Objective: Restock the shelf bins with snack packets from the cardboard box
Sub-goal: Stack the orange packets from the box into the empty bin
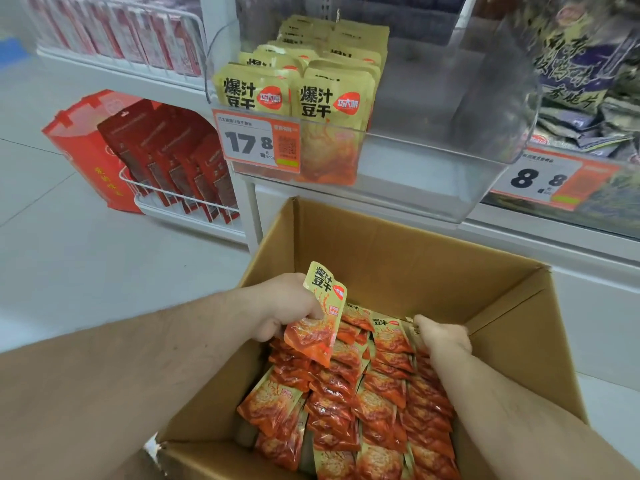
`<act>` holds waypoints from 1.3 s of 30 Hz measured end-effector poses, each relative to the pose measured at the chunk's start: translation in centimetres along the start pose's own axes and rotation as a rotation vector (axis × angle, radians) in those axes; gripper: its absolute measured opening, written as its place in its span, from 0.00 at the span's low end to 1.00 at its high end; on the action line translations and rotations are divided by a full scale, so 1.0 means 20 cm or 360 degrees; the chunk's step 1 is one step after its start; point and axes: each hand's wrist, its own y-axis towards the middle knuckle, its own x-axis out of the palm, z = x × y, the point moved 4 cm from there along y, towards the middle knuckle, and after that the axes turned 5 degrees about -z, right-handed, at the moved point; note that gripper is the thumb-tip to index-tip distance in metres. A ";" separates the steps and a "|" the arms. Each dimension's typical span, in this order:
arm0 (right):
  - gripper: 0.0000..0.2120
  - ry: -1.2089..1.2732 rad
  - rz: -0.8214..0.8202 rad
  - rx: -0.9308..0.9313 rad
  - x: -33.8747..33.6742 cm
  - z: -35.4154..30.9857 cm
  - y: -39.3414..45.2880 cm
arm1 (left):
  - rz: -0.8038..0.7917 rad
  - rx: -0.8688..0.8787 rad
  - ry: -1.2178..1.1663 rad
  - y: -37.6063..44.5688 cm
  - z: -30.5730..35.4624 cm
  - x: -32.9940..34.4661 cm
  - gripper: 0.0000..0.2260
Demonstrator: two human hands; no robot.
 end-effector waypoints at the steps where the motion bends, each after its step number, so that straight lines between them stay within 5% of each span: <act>1: 0.33 0.0288 -0.0108 0.0003 0.00 -0.02 -0.05 | 0.0002 0.0014 -0.0052 -0.02 0.00 0.00 0.13; 3: 0.25 0.0711 -0.0380 -0.0016 0.04 -0.06 -0.19 | 0.0025 0.0055 -0.0207 -0.07 0.00 -0.02 0.15; 5: 0.28 0.0863 -0.0549 -0.0117 0.07 -0.11 -0.37 | 0.0061 0.0082 -0.0392 -0.13 -0.01 -0.03 0.16; 10: 0.26 0.0910 -0.0610 -0.0654 0.05 -0.17 -0.92 | 0.0084 0.0070 -0.0804 -0.26 -0.02 -0.04 0.12; 13: 0.20 0.0850 -0.0567 -0.1025 0.01 -0.16 -1.17 | 0.0096 0.0121 -0.0922 -0.35 0.00 -0.04 0.08; 19: 0.20 0.0379 -0.0228 -0.1647 -0.03 -0.18 -1.41 | -0.0041 0.0510 -0.1045 -0.48 0.12 -0.03 0.21; 23: 0.24 0.0144 -0.0079 -0.1891 -0.07 -0.21 -1.51 | 0.0098 0.0770 -0.0860 -0.53 0.17 -0.02 0.09; 28: 0.28 0.0000 0.0090 -0.2089 -0.27 -0.27 -1.61 | 0.0157 0.1004 -0.0651 -0.61 0.26 -0.09 0.15; 33: 0.36 0.0026 -0.0286 -0.2052 -0.54 -0.56 -1.64 | -0.0041 0.1112 -0.0225 -0.68 0.36 -0.12 0.22; 39: 0.20 -0.0364 -0.0376 -0.2154 -0.57 -0.68 -1.64 | -0.0149 0.1100 0.0103 -0.68 0.44 -0.12 0.29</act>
